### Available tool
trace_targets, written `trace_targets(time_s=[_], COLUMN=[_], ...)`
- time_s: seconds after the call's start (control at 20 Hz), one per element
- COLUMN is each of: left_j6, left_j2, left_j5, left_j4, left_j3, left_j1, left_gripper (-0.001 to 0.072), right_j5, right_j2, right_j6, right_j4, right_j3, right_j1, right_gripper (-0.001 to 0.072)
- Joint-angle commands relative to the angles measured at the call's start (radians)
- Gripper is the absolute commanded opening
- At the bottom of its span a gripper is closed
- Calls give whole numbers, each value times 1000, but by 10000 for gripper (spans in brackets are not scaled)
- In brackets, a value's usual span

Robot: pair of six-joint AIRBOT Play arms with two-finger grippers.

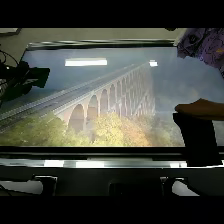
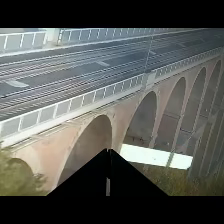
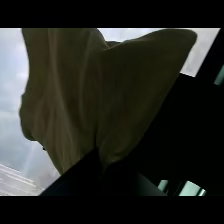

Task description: Fold the clothes and pants, and hang the long-sleeved shirts on hangers.

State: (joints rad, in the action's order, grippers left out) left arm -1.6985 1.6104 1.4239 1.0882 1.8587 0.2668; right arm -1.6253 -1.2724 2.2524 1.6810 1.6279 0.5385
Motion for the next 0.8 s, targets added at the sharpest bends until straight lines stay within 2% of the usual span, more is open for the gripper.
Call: trace_targets(time_s=[0.0,0.3,0.75], left_j6=[1,0,1], left_j2=[1,0,1], left_j5=[2,2,2], left_j4=[0,0,0], left_j3=[0,0,0], left_j1=[0,0,0], left_gripper=[21,21,21], right_j5=[73,163,145], right_j2=[127,274,280], right_j6=[9,65,63], right_j4=[49,124,228], right_j3=[-264,-615,-750], right_j1=[0,0,0], right_gripper=[27,27,28])
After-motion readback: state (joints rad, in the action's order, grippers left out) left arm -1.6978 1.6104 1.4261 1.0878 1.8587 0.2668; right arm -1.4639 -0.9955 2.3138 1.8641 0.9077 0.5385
